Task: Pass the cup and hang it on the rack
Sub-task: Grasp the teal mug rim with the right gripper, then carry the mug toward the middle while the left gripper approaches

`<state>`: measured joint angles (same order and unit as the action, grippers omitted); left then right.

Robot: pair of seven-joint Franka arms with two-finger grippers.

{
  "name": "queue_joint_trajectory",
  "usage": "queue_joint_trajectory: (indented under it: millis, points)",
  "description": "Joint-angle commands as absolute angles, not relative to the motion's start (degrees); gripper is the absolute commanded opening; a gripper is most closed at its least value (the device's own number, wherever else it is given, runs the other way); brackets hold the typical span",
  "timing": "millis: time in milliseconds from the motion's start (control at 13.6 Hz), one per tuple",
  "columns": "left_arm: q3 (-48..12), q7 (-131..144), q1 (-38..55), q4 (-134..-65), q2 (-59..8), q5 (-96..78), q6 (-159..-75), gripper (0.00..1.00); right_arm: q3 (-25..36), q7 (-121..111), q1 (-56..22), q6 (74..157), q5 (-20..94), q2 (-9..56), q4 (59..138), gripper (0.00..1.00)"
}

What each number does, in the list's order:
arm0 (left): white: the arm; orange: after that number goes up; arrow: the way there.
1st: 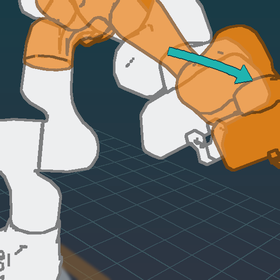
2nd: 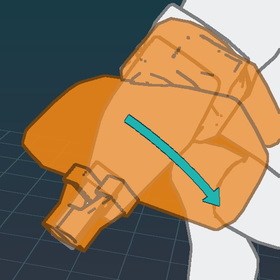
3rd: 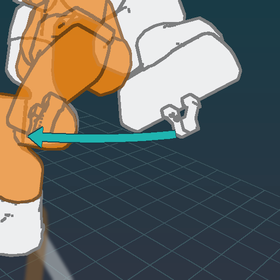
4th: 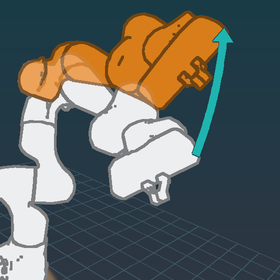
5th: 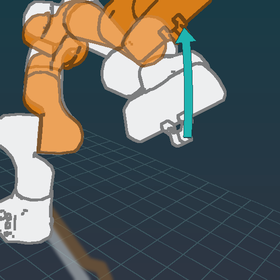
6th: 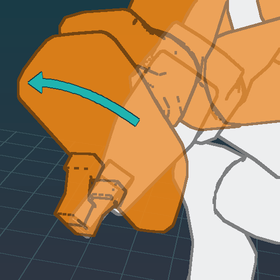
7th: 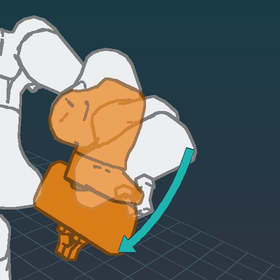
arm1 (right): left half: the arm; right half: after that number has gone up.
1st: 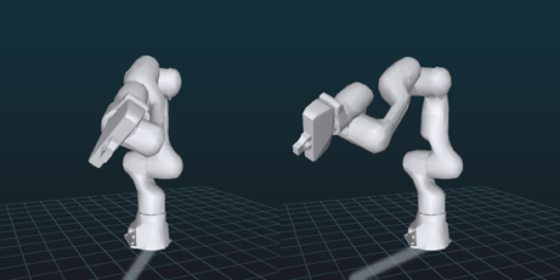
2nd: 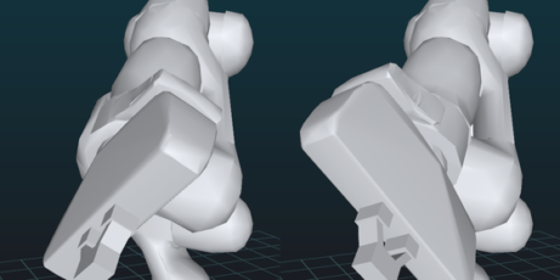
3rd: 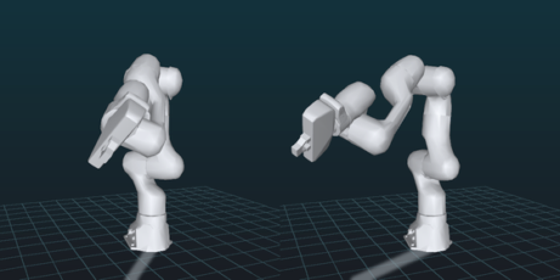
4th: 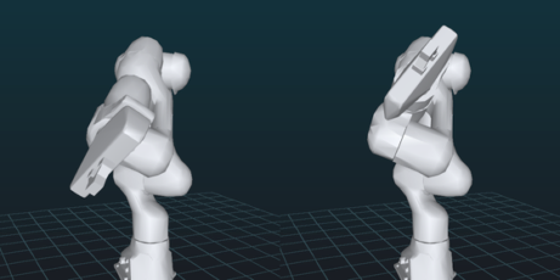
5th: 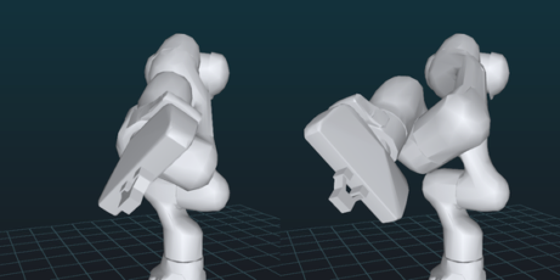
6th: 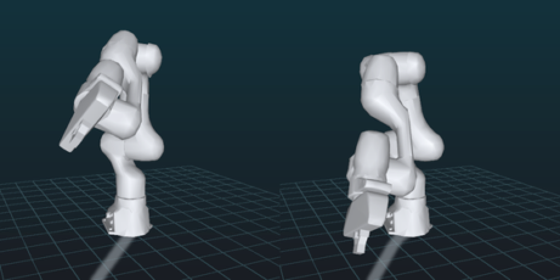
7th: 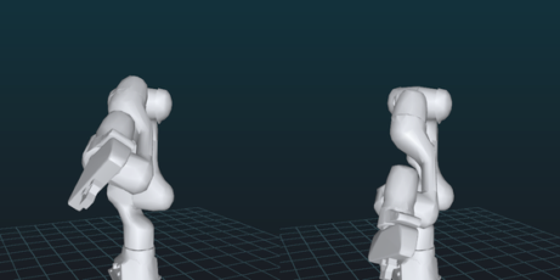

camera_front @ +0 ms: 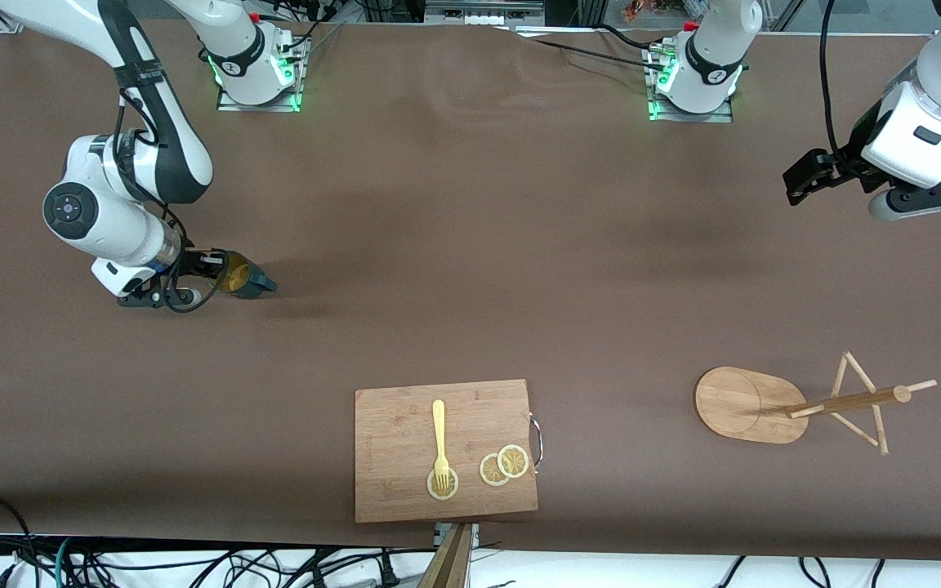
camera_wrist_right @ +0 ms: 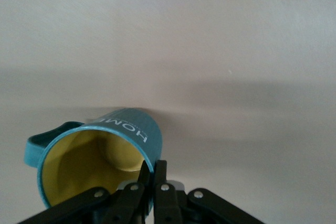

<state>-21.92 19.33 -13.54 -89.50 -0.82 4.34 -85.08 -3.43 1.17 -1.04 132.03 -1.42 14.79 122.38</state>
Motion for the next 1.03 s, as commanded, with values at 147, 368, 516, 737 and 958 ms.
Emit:
queue_joint_trajectory:
  millis: [147,368,516,737,958]
  points:
    - [-21.89,17.40,-15.38,-96.04,4.11,2.46,-84.11,1.00,-9.58,18.76,-6.65,127.26,-1.49,16.95,111.90,0.00]
    - [-21.80,14.61,-18.00,-106.75,11.22,-1.22,-90.77,1.00,-9.58,33.26,-16.84,127.18,-1.49,21.08,104.70,0.00]
    - [-21.62,9.69,-20.29,-114.75,15.62,-3.42,-97.09,1.00,-9.58,43.54,-23.17,127.18,-1.49,24.41,99.26,0.00]
    - [-21.18,-3.99,-26.43,-125.39,17.93,-9.82,-107.46,1.00,-9.58,53.85,-31.53,127.26,-1.67,30.48,91.17,0.00]
    - [-21.18,-20.79,-33.12,-128.94,16.27,-16.43,-111.01,1.00,-9.49,60.28,-36.72,127.35,-2.02,36.19,84.39,0.00]
